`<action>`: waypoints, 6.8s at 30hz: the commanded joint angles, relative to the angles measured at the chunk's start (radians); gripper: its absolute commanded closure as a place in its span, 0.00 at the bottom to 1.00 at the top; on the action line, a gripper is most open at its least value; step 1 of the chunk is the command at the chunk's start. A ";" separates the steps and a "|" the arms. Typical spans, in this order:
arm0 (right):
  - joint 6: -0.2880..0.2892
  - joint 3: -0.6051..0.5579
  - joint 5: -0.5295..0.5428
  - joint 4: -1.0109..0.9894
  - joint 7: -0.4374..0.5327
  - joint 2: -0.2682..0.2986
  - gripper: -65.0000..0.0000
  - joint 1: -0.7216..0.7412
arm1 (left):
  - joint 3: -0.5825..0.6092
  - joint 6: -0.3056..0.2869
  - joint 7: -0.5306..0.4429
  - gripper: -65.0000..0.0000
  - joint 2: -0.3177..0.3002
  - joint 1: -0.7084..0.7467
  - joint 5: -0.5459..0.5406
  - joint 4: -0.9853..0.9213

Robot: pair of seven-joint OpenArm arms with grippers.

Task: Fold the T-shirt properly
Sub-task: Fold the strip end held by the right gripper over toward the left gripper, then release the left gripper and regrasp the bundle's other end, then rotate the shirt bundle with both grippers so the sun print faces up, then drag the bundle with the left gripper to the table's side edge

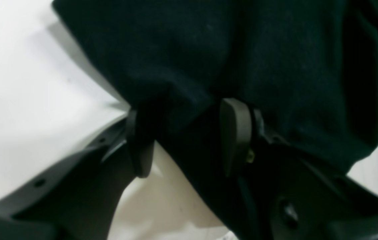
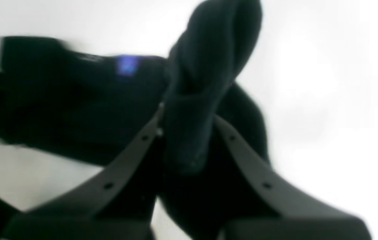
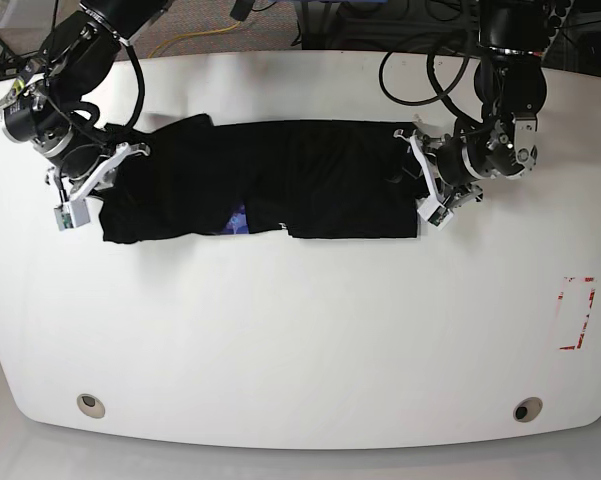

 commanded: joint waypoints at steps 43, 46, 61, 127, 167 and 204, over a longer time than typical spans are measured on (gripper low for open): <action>-0.157 -0.752 0.206 -0.434 0.499 -0.231 0.50 0.101 | -0.013 0.009 0.062 0.57 0.035 0.011 0.085 -0.003; -0.191 -0.757 0.140 -0.433 0.507 -0.228 0.26 0.121 | -0.087 0.009 0.062 0.57 0.044 0.011 0.019 -0.001; -0.309 -0.882 0.068 -0.198 0.475 -0.076 0.26 0.039 | -0.397 0.009 0.062 0.57 0.007 0.078 -0.285 0.185; -0.240 -0.760 -0.217 -0.600 0.715 0.022 0.75 0.162 | 0.002 0.009 0.030 0.57 -0.134 0.138 0.058 0.200; -0.139 -0.867 -0.595 -0.578 0.763 0.044 0.76 0.228 | -0.118 -0.085 -0.079 0.57 0.022 0.161 0.063 0.197; -0.108 -1.001 -0.599 -0.249 0.700 -0.041 0.77 -0.077 | -0.087 -0.085 0.047 0.52 0.088 -0.054 0.238 0.419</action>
